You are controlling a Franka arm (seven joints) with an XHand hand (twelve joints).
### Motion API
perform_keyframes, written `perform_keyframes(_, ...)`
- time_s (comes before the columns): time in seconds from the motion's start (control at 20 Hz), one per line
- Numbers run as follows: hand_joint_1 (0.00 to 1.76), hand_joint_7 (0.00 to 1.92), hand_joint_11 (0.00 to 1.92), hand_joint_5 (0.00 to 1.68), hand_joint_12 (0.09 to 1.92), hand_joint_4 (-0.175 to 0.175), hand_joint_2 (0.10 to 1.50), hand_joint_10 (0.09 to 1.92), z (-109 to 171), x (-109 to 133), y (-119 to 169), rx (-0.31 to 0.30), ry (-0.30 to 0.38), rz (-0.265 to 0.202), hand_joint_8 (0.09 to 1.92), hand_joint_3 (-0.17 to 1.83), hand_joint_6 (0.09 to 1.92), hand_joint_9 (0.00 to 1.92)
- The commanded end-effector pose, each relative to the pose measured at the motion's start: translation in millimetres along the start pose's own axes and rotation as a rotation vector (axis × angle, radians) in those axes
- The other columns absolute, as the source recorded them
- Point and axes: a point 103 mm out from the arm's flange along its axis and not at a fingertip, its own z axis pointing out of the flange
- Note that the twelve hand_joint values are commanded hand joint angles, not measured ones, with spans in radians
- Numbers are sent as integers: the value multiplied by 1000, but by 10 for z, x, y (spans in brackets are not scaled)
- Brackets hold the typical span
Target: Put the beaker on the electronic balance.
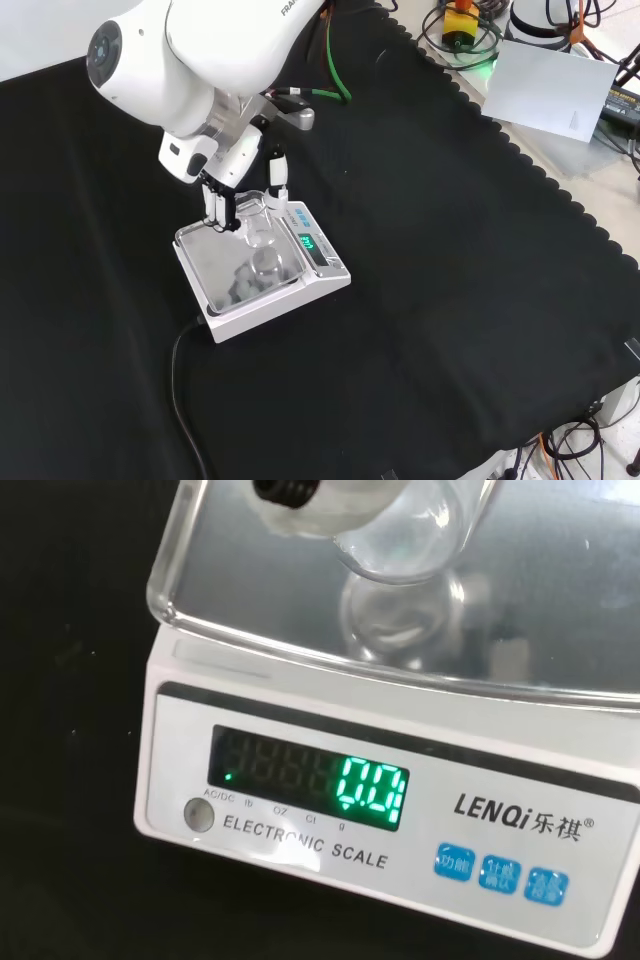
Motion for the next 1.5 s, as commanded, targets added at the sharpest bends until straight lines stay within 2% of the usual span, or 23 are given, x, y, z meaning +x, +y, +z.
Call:
perform_keyframes(0.05, 1519, 979, 1200, 1058, 747, -175, 1091, 1026, 48, -42, 113, 7, 9, 13, 892, -175, 830, 1168)
perform_keyframes(0.7, 1519, 983, 1209, 1060, 734, -175, 1090, 1028, 109, 13, 232, 46, -16, 7, 889, -175, 826, 1162)
perform_keyframes(1.1, 1518, 985, 1219, 1060, 723, -175, 1090, 1037, 140, 50, 275, 58, -16, 6, 888, -175, 827, 1152)
perform_keyframes(1.2, 1518, 983, 1226, 1058, 717, -175, 1091, 1039, 131, 47, 266, 54, 2, 1, 893, -175, 830, 1145)
perform_keyframes(1.35, 1405, 899, 1151, 964, 931, -175, 1119, 1071, 100, 60, 235, 42, -2, -4, 1000, -75, 1012, 1090)
perform_keyframes(1.45, 1385, 869, 1127, 938, 984, -175, 1121, 1082, 95, 69, 219, 49, 1, -11, 1041, -43, 1058, 1075)
perform_keyframes(1.5, 1309, 875, 1127, 967, 985, -175, 1116, 1082, 93, 72, 209, 53, 0, -14, 1070, -40, 1022, 1064)
